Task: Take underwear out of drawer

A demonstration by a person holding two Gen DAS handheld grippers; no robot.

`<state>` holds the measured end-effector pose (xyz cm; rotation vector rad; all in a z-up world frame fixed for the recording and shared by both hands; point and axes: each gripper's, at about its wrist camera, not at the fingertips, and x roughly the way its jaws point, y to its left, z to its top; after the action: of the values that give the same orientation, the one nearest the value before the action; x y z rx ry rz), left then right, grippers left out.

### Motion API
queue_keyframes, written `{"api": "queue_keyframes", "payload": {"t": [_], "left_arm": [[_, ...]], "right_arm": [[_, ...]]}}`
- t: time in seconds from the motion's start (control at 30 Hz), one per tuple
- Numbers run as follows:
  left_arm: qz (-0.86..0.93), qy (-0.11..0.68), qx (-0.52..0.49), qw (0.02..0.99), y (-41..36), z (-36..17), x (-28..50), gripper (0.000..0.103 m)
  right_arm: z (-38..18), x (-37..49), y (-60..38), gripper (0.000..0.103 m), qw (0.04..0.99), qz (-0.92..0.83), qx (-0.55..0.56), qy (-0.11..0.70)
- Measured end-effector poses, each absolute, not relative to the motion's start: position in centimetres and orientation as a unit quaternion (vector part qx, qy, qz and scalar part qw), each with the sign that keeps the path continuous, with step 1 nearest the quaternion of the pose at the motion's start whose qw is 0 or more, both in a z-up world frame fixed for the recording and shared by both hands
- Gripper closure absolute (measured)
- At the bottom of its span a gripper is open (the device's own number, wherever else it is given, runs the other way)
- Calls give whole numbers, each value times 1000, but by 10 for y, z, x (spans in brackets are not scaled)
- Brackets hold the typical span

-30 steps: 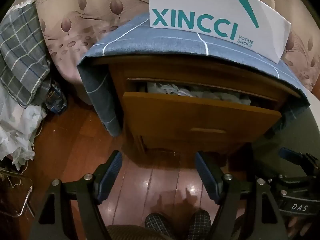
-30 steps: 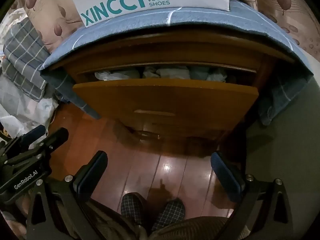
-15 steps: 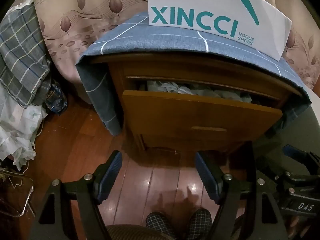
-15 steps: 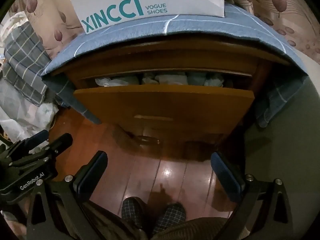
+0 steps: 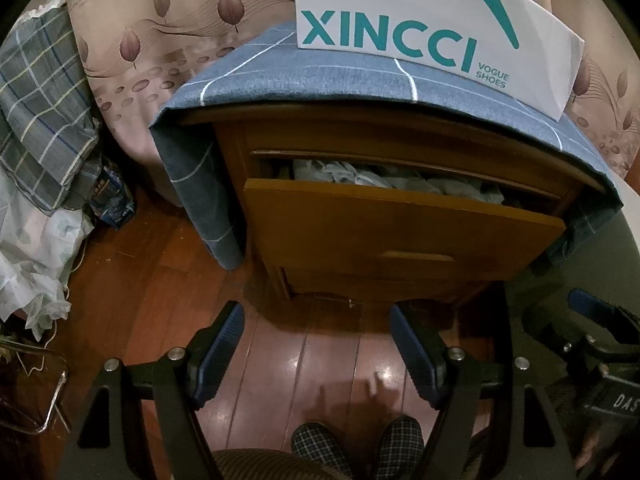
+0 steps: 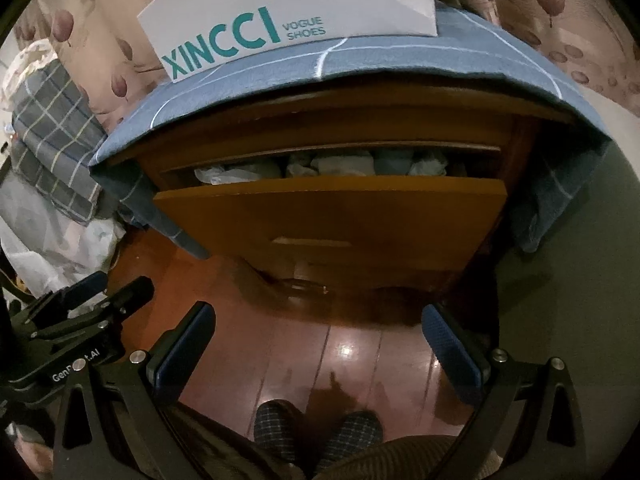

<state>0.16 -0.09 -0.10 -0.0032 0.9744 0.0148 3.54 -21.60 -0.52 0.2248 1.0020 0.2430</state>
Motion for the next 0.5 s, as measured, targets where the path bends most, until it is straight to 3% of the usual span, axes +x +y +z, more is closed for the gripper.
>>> {"api": "queue_keyframes", "payload": {"t": [0.5], "left_arm": [[9,470,0,883,1,-3,2,26]], "right_arm": [[-6,28,-203,0,869,99,75,479]]}}
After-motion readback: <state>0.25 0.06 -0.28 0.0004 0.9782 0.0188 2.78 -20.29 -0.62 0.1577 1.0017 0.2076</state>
